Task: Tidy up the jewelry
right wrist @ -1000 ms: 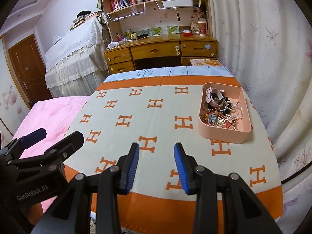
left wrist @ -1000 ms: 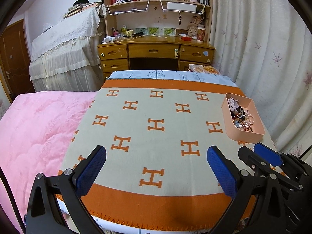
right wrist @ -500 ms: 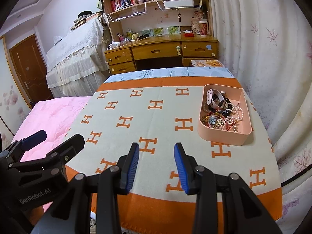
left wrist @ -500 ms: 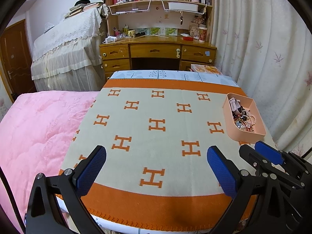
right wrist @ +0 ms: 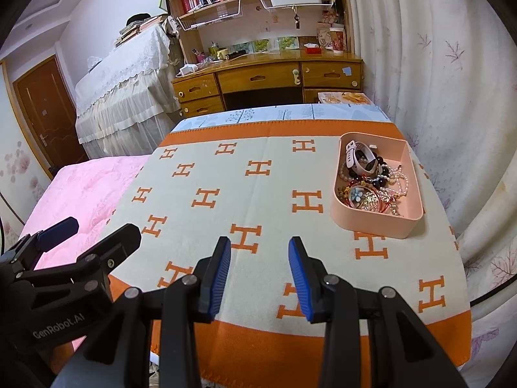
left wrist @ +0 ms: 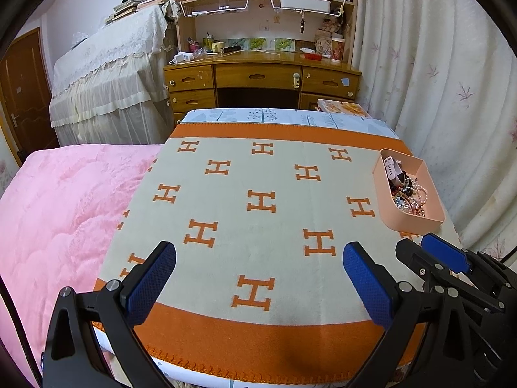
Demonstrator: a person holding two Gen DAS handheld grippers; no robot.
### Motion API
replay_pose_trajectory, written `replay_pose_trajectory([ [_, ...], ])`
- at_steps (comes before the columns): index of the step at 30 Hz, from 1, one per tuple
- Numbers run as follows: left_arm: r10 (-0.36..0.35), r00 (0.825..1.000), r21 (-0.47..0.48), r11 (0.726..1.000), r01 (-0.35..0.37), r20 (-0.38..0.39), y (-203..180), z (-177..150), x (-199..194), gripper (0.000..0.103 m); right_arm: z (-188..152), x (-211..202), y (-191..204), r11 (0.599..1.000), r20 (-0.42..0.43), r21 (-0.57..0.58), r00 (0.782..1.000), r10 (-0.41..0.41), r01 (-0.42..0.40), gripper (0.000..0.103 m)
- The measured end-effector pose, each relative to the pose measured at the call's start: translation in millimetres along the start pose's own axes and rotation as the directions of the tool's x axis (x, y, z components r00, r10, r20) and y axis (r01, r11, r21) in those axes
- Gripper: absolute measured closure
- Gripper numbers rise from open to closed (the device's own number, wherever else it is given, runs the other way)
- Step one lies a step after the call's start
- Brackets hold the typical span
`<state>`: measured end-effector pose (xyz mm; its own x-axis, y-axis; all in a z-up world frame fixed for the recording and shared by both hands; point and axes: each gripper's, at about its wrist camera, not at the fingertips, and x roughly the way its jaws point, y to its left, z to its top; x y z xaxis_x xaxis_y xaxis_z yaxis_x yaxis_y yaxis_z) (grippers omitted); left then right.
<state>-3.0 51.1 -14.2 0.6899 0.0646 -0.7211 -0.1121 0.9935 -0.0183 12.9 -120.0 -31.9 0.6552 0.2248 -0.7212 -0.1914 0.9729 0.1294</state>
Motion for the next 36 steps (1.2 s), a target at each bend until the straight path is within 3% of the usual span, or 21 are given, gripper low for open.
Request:
replay_pose_trajectory([
  [36,0.009,1.000,0.004,1.000,-0.009,-0.020,1,-6,9,0.001,-2,13,-5,1.000,-0.021,0.010,1.000,0.010,-0.010,0.065],
])
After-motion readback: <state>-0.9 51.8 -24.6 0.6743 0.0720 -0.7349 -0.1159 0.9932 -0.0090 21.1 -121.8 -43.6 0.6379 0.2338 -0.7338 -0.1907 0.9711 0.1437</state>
